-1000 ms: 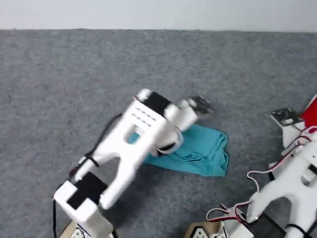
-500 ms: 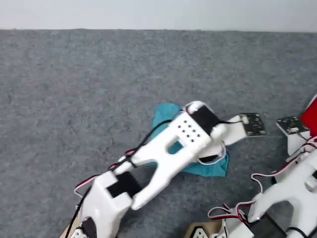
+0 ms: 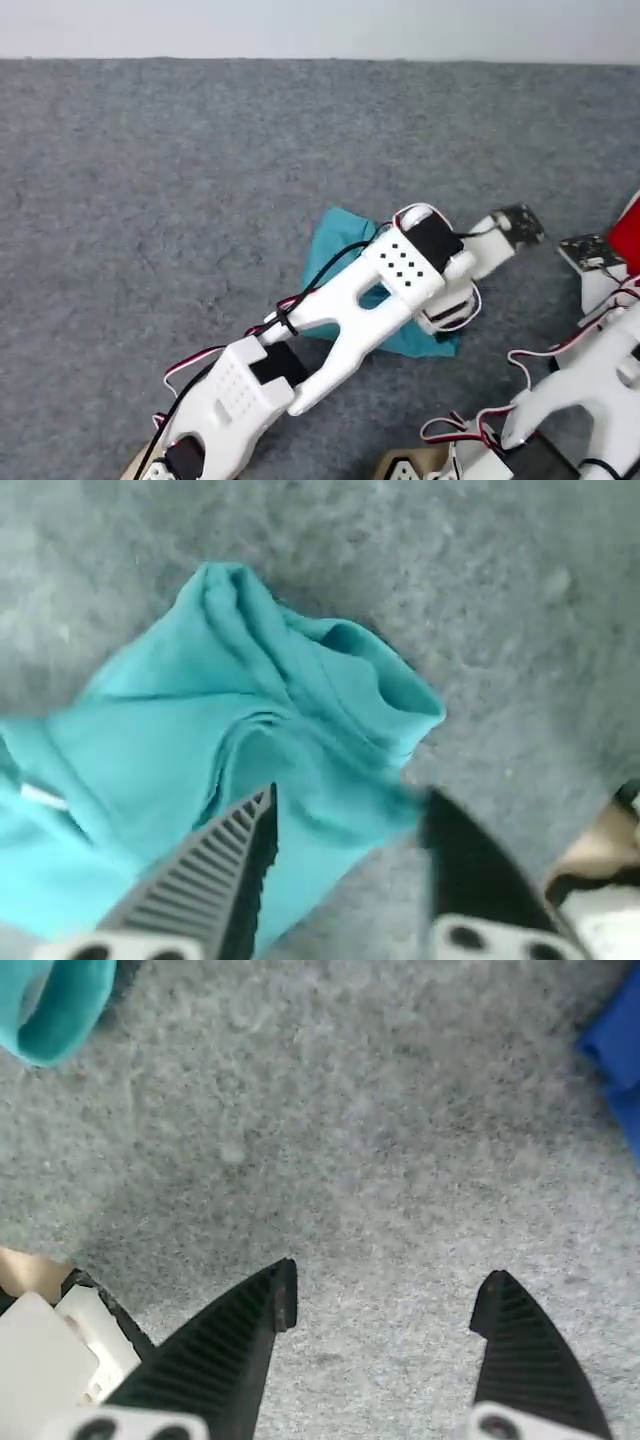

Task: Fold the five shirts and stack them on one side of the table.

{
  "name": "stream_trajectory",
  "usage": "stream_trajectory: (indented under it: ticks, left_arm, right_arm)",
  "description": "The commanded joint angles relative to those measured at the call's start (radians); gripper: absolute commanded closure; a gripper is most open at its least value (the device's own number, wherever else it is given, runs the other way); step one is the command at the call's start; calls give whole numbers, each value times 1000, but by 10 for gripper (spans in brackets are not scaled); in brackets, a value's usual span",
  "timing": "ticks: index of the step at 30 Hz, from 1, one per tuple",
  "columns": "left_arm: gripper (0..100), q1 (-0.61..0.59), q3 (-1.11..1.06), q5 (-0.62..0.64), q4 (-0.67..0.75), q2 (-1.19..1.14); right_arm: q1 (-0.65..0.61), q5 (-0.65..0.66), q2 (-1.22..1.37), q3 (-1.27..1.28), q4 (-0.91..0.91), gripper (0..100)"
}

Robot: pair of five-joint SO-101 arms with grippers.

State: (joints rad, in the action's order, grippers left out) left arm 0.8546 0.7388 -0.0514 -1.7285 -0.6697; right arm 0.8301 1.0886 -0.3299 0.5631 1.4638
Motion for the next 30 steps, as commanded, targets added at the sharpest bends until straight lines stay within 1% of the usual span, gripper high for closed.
stream_trajectory:
  ticks: [1,4,6,8,10,13,17,21,25,27,30]
  left_arm:
    - [611,-18,1,84,-29,86]
    - [615,-92,8,114,-28,100]
    - [618,-172,15,149,-29,118]
    - [618,-267,15,189,-29,147]
    - [626,-367,15,218,-29,180]
    - [655,-512,-13,222,-29,252]
    - [673,-674,-163,222,-29,370]
    - [673,-798,-406,221,-29,488]
    - [673,-907,-618,221,-29,582]
    - [673,-954,-691,221,-28,612]
    - [673,-1008,-750,221,-28,646]
  right_arm:
    - [-13,9,-31,-11,-8,714]
    - [-64,5,-31,-12,5,714]
    - [-134,2,-33,-14,21,714]
    - [-240,-57,-33,-26,22,714]
    - [-366,-155,-36,-64,21,714]
    - [-570,-269,-56,-155,21,714]
    - [-831,-339,-59,-239,21,714]
    - [-1030,-351,15,-206,21,714]
    - [-1155,-351,113,-175,16,714]
    - [-1170,-347,162,-175,-7,714]
    - [-1155,-345,246,-176,-76,714]
